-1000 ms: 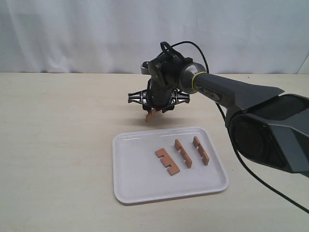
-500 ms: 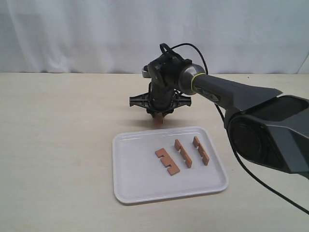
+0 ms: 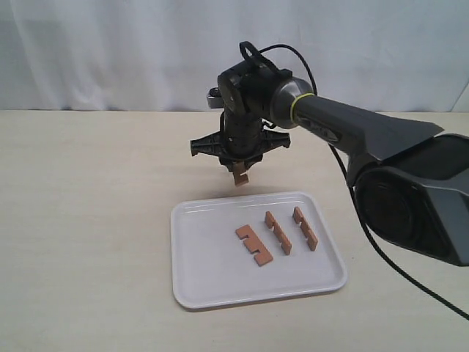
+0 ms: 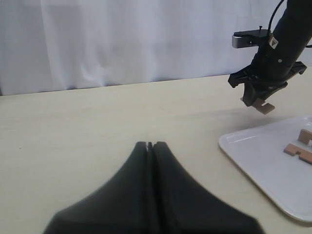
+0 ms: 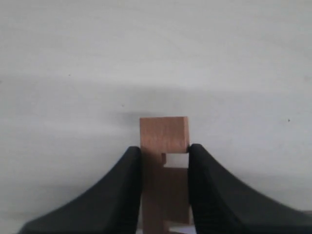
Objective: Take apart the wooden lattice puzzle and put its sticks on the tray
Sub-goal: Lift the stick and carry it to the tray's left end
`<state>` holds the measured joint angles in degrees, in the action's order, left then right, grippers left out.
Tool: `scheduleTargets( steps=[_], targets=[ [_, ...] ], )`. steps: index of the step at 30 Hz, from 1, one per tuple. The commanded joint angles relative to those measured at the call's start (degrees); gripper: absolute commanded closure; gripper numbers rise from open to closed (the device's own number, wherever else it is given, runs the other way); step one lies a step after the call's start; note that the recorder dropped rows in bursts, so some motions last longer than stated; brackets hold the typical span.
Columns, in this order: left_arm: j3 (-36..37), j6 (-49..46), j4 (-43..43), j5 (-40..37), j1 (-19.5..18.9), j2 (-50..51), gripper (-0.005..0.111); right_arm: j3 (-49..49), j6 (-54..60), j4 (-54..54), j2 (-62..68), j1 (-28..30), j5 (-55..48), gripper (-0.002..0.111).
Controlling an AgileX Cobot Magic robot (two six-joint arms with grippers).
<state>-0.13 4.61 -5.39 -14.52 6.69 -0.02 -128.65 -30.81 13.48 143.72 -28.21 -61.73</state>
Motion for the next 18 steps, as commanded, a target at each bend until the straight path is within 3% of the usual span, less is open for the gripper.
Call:
scheduleTargets(
  steps=[1,10,18],
  targets=[
    [0.1,0.2,0.0,0.7,0.1,0.0,0.107,0.1,2.5,0.0,-2.2,-0.5,-4.1,0.104],
    [0.1,0.2,0.0,0.7,0.1,0.0,0.107,0.4,8.9,-0.9,-3.6,-3.6,-8.2,0.104],
    [0.1,0.2,0.0,0.7,0.1,0.0,0.107,4.8,13.8,-0.9,-3.7,-10.0,-8.2,0.104]
  ],
)
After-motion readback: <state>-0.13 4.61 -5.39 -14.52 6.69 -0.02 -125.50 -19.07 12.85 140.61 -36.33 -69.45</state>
